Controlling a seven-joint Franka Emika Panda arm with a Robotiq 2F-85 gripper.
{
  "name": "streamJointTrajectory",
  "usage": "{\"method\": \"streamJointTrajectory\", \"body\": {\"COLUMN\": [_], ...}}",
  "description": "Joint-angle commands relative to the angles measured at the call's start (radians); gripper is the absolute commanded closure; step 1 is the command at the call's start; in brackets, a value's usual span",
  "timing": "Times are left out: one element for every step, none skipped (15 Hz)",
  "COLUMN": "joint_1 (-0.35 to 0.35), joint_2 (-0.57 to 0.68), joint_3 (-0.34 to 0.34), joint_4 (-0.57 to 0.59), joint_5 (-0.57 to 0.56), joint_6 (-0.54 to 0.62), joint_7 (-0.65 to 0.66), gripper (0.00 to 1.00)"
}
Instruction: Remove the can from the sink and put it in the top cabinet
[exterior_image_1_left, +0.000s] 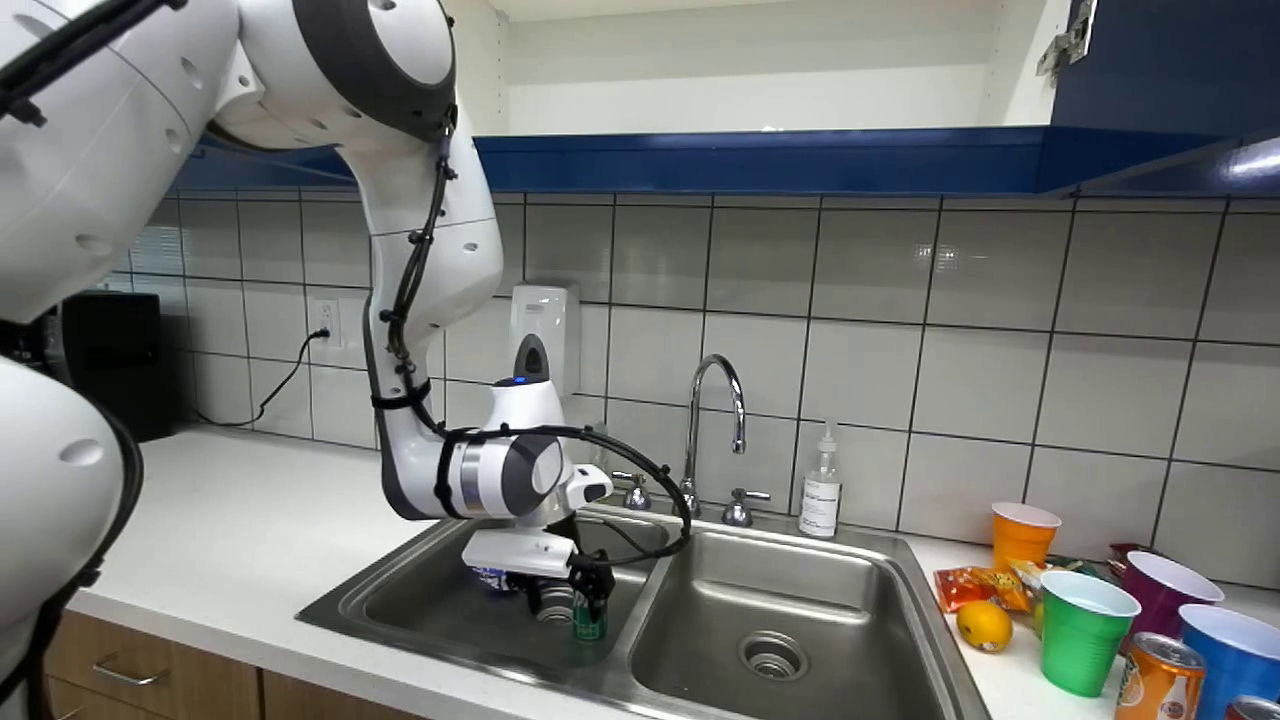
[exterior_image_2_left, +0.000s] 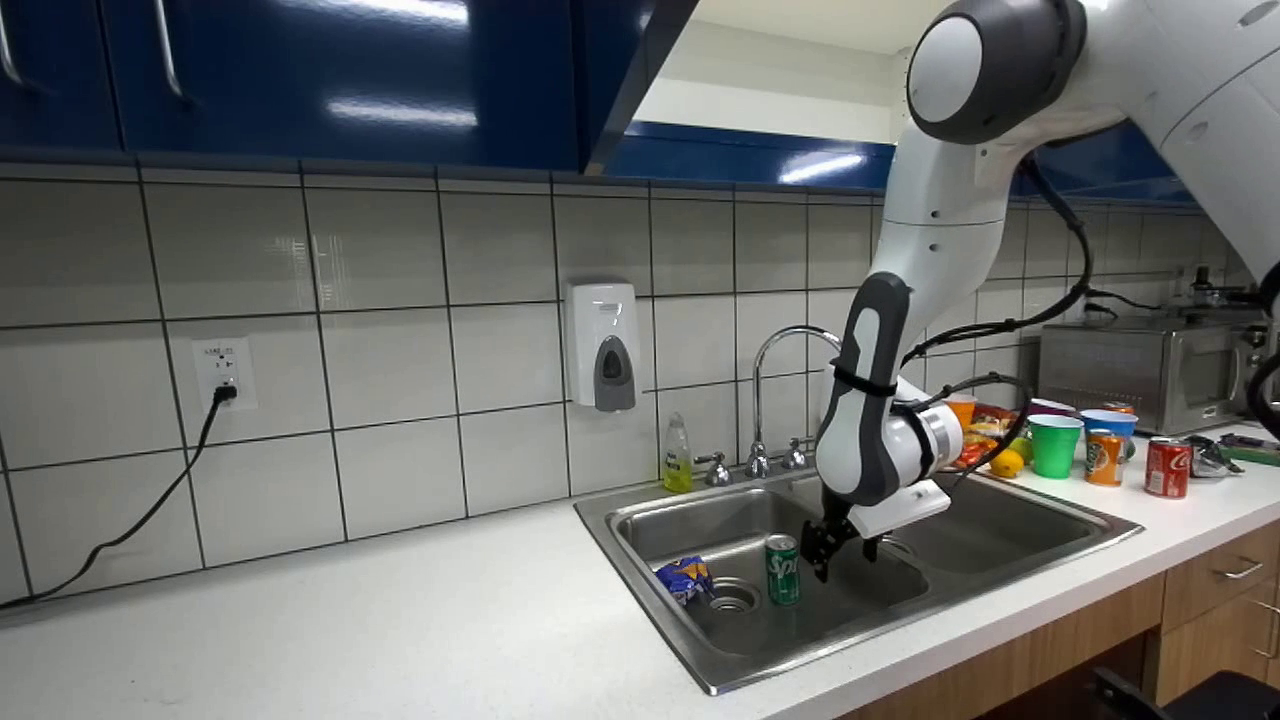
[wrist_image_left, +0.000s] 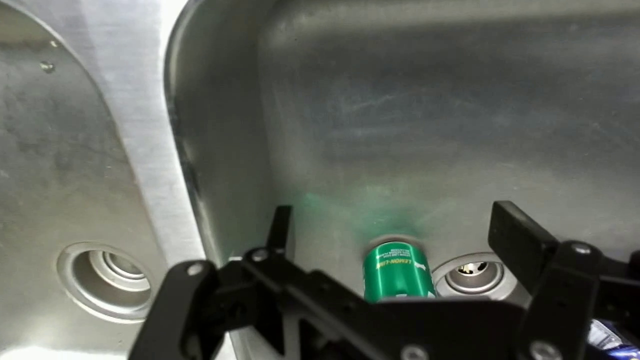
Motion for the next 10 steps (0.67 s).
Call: {"method": "streamJointTrajectory", "body": {"joint_1": [0.011, 0.012, 0.021, 0.025, 0.026, 0.031, 0.036, 0.044, 0.05, 0.054], "joint_2": [0.069, 0.082, 0.096, 0.109, 0.122, 0.133, 0.146, 0.156, 0.166, 0.176], "joint_3": [0.0, 0.0, -0.005, -0.006, -0.003, -0.004, -0.006, -0.01, -0.013, -0.015], "joint_4": [0.064, 0.075, 0.088, 0.098, 0.109, 0.12, 0.13, 0.139, 0.149, 0.158], "joint_5": [0.026, 0.027, 0.03, 0.034, 0.039, 0.043, 0.049, 0.055, 0.062, 0.068], "joint_6": [0.026, 0.033, 0.04, 0.049, 0.059, 0.06, 0.067, 0.07, 0.074, 0.078], "joint_7": [-0.019, -0.019, -0.015, -0.013, -0.013, -0.014, -0.012, -0.011, -0.009, -0.008], "gripper": [0.0, 0.0, 0.0, 0.0, 0.0, 0.0, 0.0, 0.0, 0.0, 0.0]}}
